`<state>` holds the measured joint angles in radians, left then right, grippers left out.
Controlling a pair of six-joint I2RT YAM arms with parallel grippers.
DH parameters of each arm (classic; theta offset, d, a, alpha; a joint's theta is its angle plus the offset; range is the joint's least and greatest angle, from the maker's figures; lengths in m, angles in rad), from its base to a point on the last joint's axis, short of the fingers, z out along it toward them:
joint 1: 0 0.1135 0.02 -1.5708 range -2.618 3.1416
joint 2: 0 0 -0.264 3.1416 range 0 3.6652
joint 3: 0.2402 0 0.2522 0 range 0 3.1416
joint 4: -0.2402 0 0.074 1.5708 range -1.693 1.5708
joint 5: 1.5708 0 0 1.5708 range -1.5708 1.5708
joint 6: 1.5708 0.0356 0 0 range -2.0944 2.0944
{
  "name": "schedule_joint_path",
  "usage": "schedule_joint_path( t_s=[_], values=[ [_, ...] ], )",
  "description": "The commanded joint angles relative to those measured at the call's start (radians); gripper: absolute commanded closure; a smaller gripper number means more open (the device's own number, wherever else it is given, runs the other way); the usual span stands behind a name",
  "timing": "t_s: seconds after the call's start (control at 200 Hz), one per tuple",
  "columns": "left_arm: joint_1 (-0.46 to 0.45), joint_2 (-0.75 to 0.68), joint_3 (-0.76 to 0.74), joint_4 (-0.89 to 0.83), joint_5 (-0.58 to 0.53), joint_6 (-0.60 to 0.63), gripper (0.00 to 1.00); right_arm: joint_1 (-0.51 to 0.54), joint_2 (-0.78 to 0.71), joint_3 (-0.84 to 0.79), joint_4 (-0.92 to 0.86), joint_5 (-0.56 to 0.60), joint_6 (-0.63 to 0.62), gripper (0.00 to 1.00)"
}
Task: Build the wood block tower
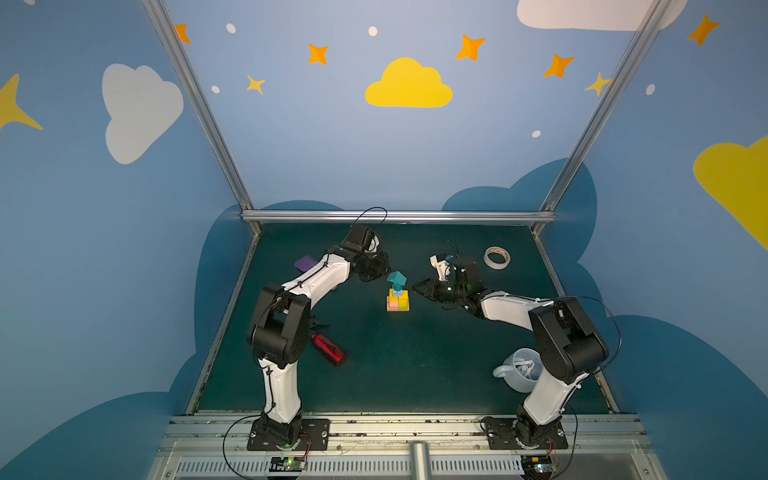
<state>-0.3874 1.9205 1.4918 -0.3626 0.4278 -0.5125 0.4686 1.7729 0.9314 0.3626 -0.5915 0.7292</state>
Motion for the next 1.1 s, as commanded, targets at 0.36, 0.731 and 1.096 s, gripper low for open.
schedule_joint_path(
  t_s=[0.36, 0.731, 1.096],
  values=[
    [-0.007, -0.040, -0.016, -0.028, -0.012, 0.016, 0.96, -0.005, -0.014, -0.009, 0.019, -0.004, 0.003, 1.00],
    [-0.008, -0.041, -0.021, -0.033, -0.017, 0.017, 0.96, -0.006, -0.007, -0.008, 0.022, -0.006, 0.004, 1.00],
    [-0.005, -0.103, -0.040, -0.027, -0.067, 0.028, 0.96, -0.017, -0.016, -0.012, 0.002, -0.005, -0.014, 1.00]
  ],
)
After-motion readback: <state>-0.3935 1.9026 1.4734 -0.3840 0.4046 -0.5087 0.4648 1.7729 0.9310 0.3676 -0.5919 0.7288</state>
